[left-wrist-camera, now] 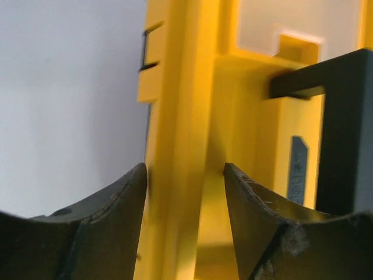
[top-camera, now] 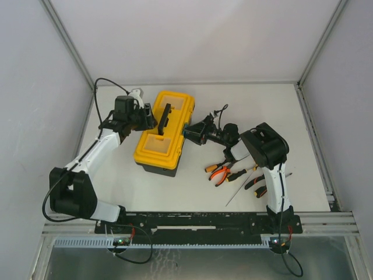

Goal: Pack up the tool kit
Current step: Open the toolbox at the center of the board.

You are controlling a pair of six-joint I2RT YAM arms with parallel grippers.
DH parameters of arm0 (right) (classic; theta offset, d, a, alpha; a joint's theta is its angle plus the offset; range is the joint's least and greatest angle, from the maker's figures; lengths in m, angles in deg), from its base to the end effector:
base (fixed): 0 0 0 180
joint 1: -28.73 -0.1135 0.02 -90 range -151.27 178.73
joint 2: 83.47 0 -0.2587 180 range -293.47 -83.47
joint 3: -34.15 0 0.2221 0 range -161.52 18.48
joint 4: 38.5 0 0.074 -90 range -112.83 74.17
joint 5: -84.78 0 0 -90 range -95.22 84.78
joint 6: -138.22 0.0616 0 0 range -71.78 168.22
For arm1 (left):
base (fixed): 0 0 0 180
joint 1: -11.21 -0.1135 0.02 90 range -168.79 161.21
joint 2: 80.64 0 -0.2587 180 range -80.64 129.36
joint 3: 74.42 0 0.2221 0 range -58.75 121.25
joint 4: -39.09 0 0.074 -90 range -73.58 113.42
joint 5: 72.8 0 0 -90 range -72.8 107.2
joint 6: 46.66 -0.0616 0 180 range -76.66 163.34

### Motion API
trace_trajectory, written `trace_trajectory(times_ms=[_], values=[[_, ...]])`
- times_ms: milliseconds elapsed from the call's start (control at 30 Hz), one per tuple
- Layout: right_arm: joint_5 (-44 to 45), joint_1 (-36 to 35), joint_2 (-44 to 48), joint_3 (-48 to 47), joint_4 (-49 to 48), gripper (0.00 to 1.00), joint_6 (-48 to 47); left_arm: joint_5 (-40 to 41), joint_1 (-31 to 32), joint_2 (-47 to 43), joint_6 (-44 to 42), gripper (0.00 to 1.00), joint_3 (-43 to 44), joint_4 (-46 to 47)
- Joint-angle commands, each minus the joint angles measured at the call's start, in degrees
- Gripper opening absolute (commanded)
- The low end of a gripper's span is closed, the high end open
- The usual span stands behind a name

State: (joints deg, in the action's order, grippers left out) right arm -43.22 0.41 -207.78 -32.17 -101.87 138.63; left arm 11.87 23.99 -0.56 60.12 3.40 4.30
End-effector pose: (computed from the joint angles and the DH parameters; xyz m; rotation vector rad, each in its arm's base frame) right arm 0.3390 0.2258 0.1503 0.3469 1.9045 2.0292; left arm 0.2965 -0.0731 0.2780 -0.0263 2.2417 -0.3856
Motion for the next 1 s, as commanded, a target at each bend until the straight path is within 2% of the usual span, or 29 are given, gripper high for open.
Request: trace_trajectory(times_ms=[0, 67, 167, 267, 367, 400, 600, 700, 800, 967], values=[[-0.45, -0.69, 1.31, -1.02, -6.74, 0.43, 0.2, -4.67, -0.12, 3.26, -3.45, 0.58, 3.71, -3.14], [-0.45, -0.73, 1.19, -0.98, -6.76, 0.45, 0.07, -5.39, -0.17, 4.54, -3.92, 0.52, 2.99, -3.33], [-0.74, -0.74, 1.24, -1.03, -6.82, 0.46, -0.03, -5.17, -0.24, 5.22, -3.47, 0.38, 0.98, -1.85], [-0.97, -0.78, 1.26, -1.02, -6.82, 0.51, 0.17, -9.88, -0.87, 5.93, -2.54, 0.18, -0.29, 0.36], [-0.86, -0.69, 1.37, -0.53, -6.87, 0.59, 0.02, -15.12, -2.67, 5.73, -0.36, 0.03, -2.36, 4.42], [-0.85, -0.62, 1.45, -0.21, -6.91, 0.61, -0.04, -16.14, -3.22, 5.68, 0.1, 0.0, -2.72, 5.04], [-0.12, 0.05, 3.04, 1.74, -6.83, 0.69, -1.05, -18.22, -3.92, 6.32, -0.38, 0.0, -3.4, 5.14], [-1.46, 0.15, 3.15, 0.83, -6.74, 0.69, -1.39, -18.79, -3.91, 6.43, -2.41, 0.0, -2.49, 3.81], [-1.4, 0.8, 3.57, 0.74, -6.82, 0.62, -0.99, -21.26, -3.77, 6.62, -3.19, 0.0, -2.91, 4.09], [-3.9, 1.51, 5.48, 0.74, -6.87, 0.64, -1.44, -23.42, -1.35, 6.81, -3.49, 0.0, -4.53, 5.02]])
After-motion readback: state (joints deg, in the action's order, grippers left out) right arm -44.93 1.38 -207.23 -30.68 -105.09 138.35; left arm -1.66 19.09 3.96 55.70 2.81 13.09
